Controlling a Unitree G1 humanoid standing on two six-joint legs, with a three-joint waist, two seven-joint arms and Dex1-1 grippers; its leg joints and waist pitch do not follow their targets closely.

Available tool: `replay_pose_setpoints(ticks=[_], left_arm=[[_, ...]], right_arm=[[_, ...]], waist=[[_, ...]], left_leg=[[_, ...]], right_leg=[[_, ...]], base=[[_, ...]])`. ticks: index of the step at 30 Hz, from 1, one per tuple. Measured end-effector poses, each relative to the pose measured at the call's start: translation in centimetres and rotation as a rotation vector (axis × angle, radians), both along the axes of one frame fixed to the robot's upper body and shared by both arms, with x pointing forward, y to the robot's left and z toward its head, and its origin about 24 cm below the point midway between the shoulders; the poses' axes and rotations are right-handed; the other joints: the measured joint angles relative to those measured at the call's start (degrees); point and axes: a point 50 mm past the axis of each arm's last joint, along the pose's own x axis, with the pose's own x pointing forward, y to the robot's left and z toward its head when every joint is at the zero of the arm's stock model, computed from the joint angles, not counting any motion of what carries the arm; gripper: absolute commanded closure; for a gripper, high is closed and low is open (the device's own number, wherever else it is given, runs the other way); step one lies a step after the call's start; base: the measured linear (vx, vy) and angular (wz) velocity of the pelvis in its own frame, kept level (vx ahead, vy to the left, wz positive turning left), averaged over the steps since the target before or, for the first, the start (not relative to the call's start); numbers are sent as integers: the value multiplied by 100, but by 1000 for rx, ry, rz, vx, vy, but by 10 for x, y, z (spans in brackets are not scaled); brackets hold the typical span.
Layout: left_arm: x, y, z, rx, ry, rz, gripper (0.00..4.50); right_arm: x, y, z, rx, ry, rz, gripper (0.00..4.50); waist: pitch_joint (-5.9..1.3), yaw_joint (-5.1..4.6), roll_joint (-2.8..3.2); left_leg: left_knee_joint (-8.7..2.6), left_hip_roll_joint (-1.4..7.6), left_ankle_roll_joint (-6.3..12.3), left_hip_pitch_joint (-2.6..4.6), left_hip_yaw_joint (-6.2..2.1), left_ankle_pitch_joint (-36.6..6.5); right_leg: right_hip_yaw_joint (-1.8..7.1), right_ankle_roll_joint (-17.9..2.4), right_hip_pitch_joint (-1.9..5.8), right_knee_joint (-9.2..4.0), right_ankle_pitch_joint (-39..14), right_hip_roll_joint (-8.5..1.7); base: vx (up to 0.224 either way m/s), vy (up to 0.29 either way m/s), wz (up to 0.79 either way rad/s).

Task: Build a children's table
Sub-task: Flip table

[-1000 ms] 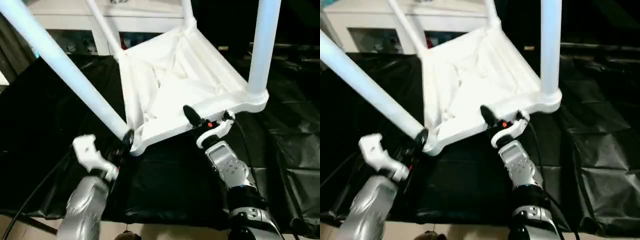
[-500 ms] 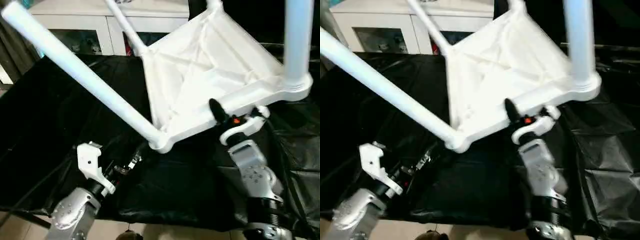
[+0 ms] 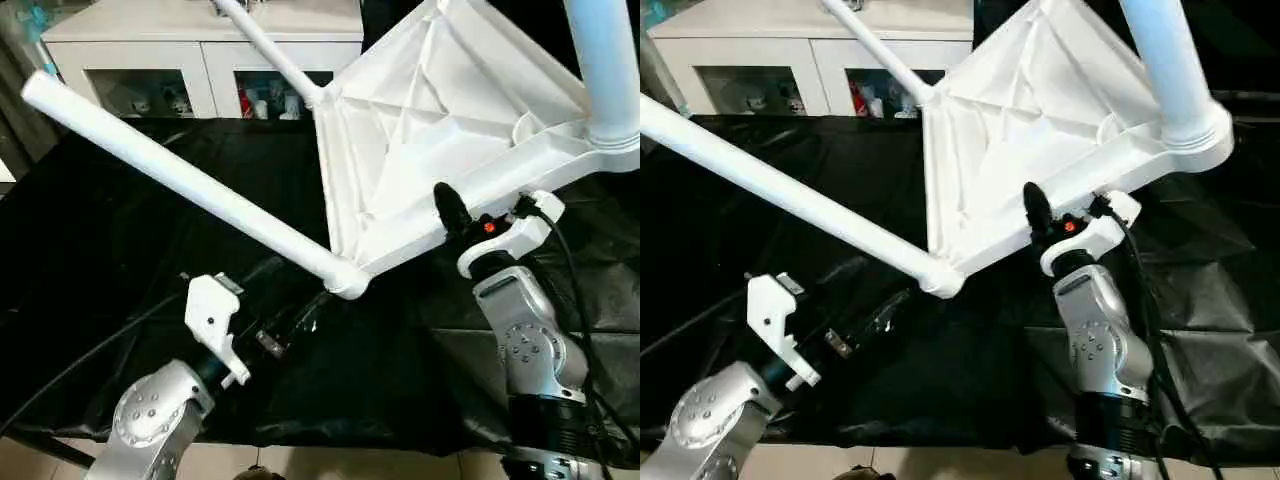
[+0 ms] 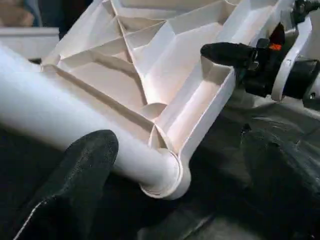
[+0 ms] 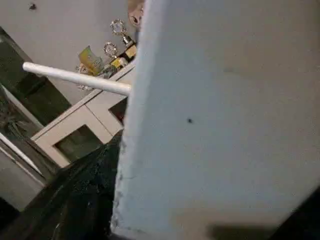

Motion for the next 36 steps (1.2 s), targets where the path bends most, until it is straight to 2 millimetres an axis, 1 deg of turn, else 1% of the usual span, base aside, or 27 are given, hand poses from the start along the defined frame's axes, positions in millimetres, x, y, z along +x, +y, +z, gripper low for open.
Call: replay_pose_setpoints(ticks=[4, 11, 14, 16, 21, 31, 36], left_arm=[[1, -1, 2, 1, -7, 2, 0], [6, 1, 6, 19, -24, 29, 0], [13, 6, 12, 32, -38, 58, 0], [15, 10, 16, 46, -48, 65, 0], [16, 9, 18, 44, -45, 50, 0], [19, 4, 25, 39, -65, 38, 0], [22, 5, 29, 60, -87, 49, 0]], right_arm=[[0, 0, 4, -50, -12, -4, 253], [0, -1, 9, -96, -21, -3, 253], [0, -2, 13, -147, -30, -3, 253], [0, -4, 17, -189, -42, -9, 253], [0, -8, 22, -301, -54, -42, 253], [-1, -2, 26, -373, -69, -40, 254], [-5, 2, 29, -466, -85, -54, 254]], waist=[[-29, -1, -15], [-37, 5, -25], [-42, 4, -31], [-51, 3, -45], [-74, 0, -86], [-90, -9, -112], [-94, 9, -119]], left_leg=[[-4, 0, 0, 12, 1, 0], [-4, -4, 0, 11, 2, 0], [-4, -4, 0, 12, 2, 0], [-4, -4, 0, 12, 2, 0], [-3, -5, 0, 12, 2, 0], [-4, -5, 0, 15, 2, 0], [-4, -5, 0, 15, 2, -1]], right_leg=[[1, 1, 7, 0, -1, 0], [6, 5, 9, 0, 2, 0], [6, 6, 10, 0, 3, 0], [6, 6, 10, 0, 3, 0], [8, 7, 10, -3, 2, 1], [10, 8, 11, -2, 4, 2], [9, 10, 13, -2, 4, 2]], base=[[0, 0, 0], [0, 0, 0], [0, 0, 0], [0, 0, 0], [0, 0, 0], [0, 0, 0], [0, 0, 0]])
